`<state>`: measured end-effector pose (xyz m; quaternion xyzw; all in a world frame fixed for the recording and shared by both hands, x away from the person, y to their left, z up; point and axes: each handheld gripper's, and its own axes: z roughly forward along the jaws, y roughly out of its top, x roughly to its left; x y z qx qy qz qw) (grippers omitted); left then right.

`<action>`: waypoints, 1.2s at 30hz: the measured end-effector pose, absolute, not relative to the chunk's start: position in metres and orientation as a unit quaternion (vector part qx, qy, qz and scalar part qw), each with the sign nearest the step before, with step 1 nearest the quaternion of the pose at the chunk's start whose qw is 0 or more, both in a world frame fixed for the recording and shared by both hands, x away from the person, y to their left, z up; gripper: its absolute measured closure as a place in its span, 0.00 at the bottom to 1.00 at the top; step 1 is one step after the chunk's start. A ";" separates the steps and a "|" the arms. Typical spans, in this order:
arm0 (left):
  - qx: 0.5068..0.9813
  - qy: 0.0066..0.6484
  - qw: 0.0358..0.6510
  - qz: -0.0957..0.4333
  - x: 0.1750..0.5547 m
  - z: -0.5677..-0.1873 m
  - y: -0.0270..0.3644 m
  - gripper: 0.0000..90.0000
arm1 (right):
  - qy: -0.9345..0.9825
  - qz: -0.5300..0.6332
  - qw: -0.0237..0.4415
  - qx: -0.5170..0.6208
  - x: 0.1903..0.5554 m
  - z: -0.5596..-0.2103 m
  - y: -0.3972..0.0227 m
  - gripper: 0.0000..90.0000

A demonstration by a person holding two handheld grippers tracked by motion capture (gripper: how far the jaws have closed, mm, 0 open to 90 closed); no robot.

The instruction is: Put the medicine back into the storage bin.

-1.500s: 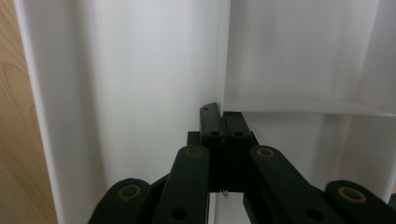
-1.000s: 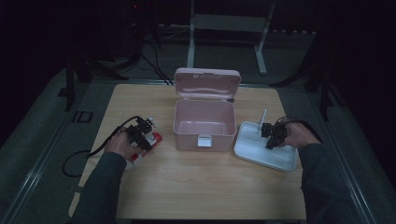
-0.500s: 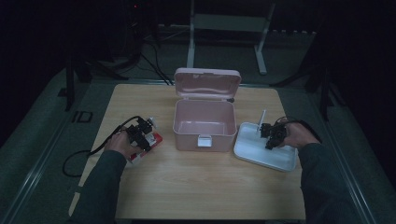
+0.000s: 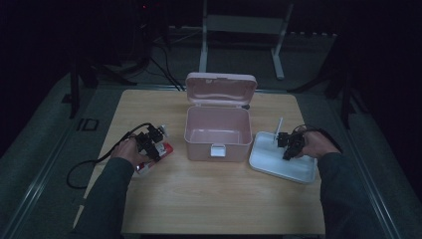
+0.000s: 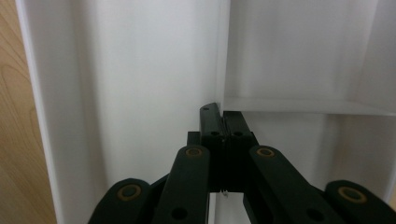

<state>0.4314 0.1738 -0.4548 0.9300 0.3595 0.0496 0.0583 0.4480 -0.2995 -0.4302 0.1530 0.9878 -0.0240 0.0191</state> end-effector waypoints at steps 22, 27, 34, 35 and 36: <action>0.945 0.322 0.036 0.045 0.430 -0.452 0.172 0.57 | 0.987 -0.032 0.012 0.154 0.448 -0.439 -0.300 0.99; 0.952 0.301 0.050 0.038 0.427 -0.444 0.172 0.57 | 0.987 -0.033 0.010 0.155 0.448 -0.440 -0.300 0.99; 0.959 0.274 0.069 0.036 0.423 -0.427 0.173 0.57 | 0.987 -0.034 0.007 0.156 0.447 -0.443 -0.300 0.99; 0.959 0.270 0.071 0.037 0.422 -0.424 0.174 0.57 | 0.987 -0.034 0.007 0.156 0.447 -0.443 -0.300 0.99; 0.960 0.267 0.074 0.039 0.421 -0.422 0.174 0.57 | 0.987 -0.034 0.008 0.155 0.447 -0.444 -0.300 0.99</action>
